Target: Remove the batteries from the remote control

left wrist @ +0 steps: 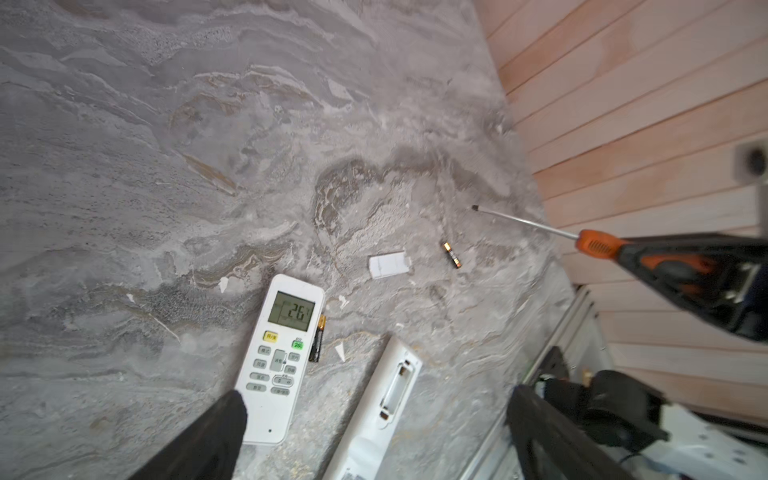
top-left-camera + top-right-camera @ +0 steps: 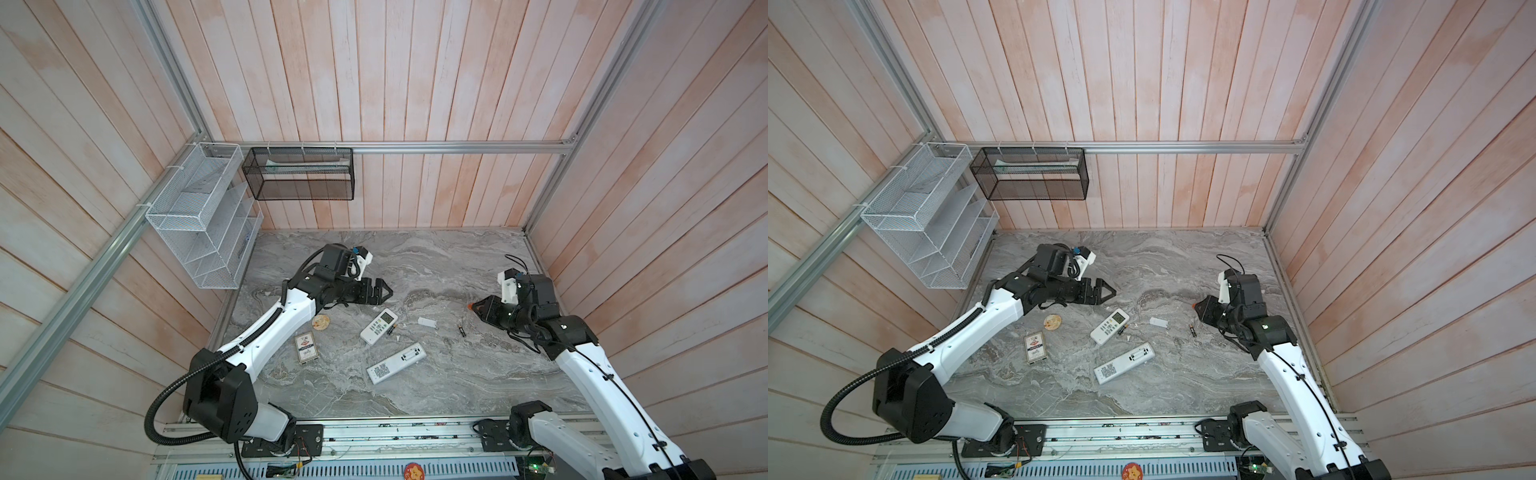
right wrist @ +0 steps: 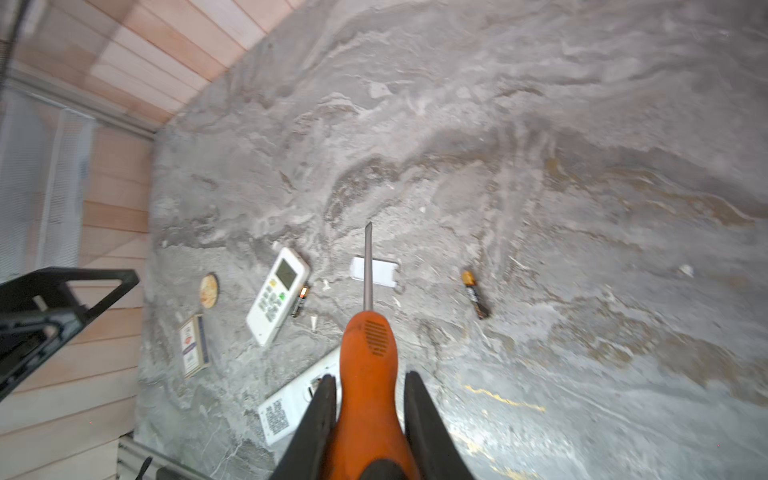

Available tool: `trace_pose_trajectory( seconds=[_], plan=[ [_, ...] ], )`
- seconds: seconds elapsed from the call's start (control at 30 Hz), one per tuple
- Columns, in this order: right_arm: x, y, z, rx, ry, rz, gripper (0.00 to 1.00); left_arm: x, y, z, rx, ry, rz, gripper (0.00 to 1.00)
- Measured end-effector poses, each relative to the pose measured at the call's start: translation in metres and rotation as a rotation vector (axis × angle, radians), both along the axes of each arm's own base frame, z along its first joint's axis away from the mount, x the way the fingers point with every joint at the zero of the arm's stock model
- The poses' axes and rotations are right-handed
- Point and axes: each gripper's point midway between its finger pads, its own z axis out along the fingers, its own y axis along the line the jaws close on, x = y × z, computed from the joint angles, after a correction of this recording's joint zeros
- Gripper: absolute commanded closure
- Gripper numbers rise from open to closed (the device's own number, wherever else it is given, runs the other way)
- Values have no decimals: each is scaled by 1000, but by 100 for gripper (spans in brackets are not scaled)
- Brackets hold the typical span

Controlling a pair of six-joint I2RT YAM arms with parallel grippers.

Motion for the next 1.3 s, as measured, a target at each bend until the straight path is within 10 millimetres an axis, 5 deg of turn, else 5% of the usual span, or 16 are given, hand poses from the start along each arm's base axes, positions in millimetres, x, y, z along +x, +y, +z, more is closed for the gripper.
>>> trace_pose_trajectory(
  seconds=[0.2, 0.37, 0.53, 0.67, 0.87, 0.97, 1.13, 1.3],
  plan=[
    [8, 40, 23, 173, -195, 151, 100, -4, -18, 11, -440, 170, 129, 0],
    [3, 76, 50, 235, -322, 280, 100, 4, -49, 27, -586, 245, 114, 1],
    [5, 80, 55, 227, -359, 298, 100, 14, -74, 55, -672, 228, 61, 2],
    [9, 72, 52, 177, -371, 261, 100, 22, -79, 54, -684, 240, 65, 2],
    [25, 37, 20, -28, -351, 144, 100, 24, -78, 39, -636, 284, 84, 0],
    [37, 24, -14, -121, -304, 115, 100, 24, -72, 26, -594, 312, 102, 0],
    [52, 17, -82, -230, -198, 123, 100, 21, -42, 7, -545, 339, 170, 0],
    [72, 16, -109, -274, -185, 129, 100, 12, -17, 0, -493, 325, 204, 0]
  ],
)
